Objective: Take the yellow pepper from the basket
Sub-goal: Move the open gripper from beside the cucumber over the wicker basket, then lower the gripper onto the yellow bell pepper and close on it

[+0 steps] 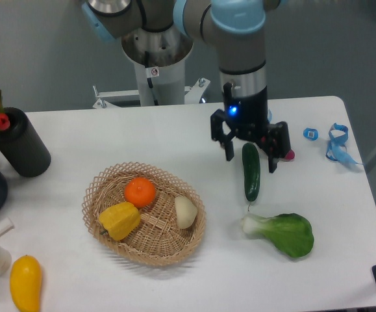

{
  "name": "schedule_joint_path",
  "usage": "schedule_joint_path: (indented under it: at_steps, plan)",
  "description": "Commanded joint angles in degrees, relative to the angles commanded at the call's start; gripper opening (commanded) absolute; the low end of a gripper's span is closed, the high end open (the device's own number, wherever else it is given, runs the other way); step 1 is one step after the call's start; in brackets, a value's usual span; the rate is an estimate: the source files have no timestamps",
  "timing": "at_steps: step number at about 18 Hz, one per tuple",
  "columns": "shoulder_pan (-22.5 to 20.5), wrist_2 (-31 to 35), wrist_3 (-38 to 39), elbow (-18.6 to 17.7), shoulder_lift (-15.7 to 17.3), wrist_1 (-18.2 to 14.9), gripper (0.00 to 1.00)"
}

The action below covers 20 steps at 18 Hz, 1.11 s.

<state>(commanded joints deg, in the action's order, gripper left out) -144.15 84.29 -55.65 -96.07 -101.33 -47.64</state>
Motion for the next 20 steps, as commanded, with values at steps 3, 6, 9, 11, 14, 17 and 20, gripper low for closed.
schedule_joint_path:
  at_steps: [3, 6, 9, 11, 14, 17, 20]
  plan:
    - [2.46, 0.0, 3.87, 1.06, -1.76, 0.09, 1.0]
    - [3.69, -0.44, 7.38, 1.68, -2.73, 0.0, 1.0]
    - [4.92, -0.53, 14.59, 1.76, -3.26, 0.09, 1.0]
    - [6.59, -0.53, 15.31, 1.41, -3.7, 0.0, 1.0]
    - [9.14, 0.0, 15.05, -0.08, -4.84, 0.09, 1.0]
    - [11.42, -0.09, 14.69, -1.31, -4.76, 0.35, 1.0]
    - [13.27, 0.09, 13.38, -1.84, -5.11, 0.26, 1.0]
